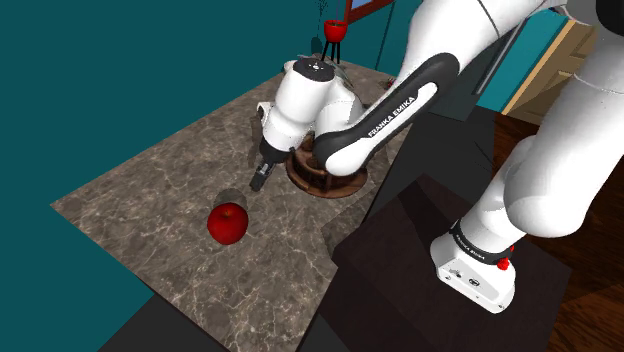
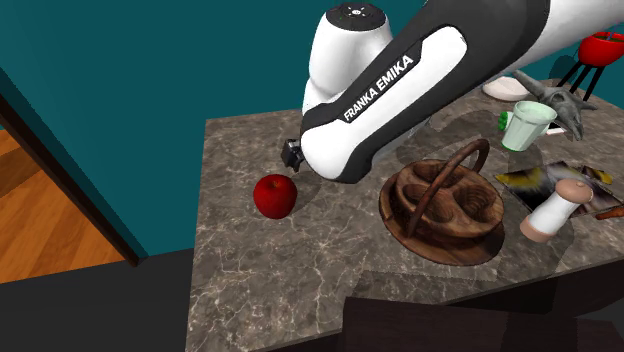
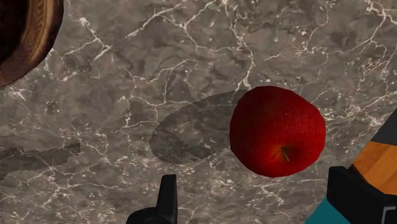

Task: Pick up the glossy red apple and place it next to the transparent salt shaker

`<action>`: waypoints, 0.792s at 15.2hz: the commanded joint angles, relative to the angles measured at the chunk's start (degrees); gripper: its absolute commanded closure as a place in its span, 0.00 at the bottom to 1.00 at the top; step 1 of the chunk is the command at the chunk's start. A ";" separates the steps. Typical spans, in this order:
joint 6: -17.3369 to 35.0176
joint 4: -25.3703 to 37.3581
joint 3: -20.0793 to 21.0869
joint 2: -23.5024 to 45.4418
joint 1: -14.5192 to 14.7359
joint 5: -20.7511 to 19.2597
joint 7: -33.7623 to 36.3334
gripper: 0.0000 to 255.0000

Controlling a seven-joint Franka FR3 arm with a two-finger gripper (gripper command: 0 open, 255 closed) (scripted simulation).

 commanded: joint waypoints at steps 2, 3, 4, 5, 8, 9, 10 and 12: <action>2.80 4.82 -2.49 7.08 3.81 -8.75 5.84 0.00; 3.58 6.26 -3.57 9.02 5.38 -10.96 7.30 0.00; 4.32 7.74 -4.69 10.93 7.02 -12.95 8.61 0.00; 5.04 9.26 -5.84 12.81 8.71 -14.70 9.74 0.00; 6.49 12.68 -8.23 16.82 12.32 -17.86 11.74 0.00; 6.82 13.26 -8.81 17.69 12.80 -18.32 12.16 0.00; 7.14 13.85 -9.38 18.56 13.28 -18.74 12.54 0.00; 7.77 15.06 -10.46 20.29 14.18 -19.50 13.24 0.00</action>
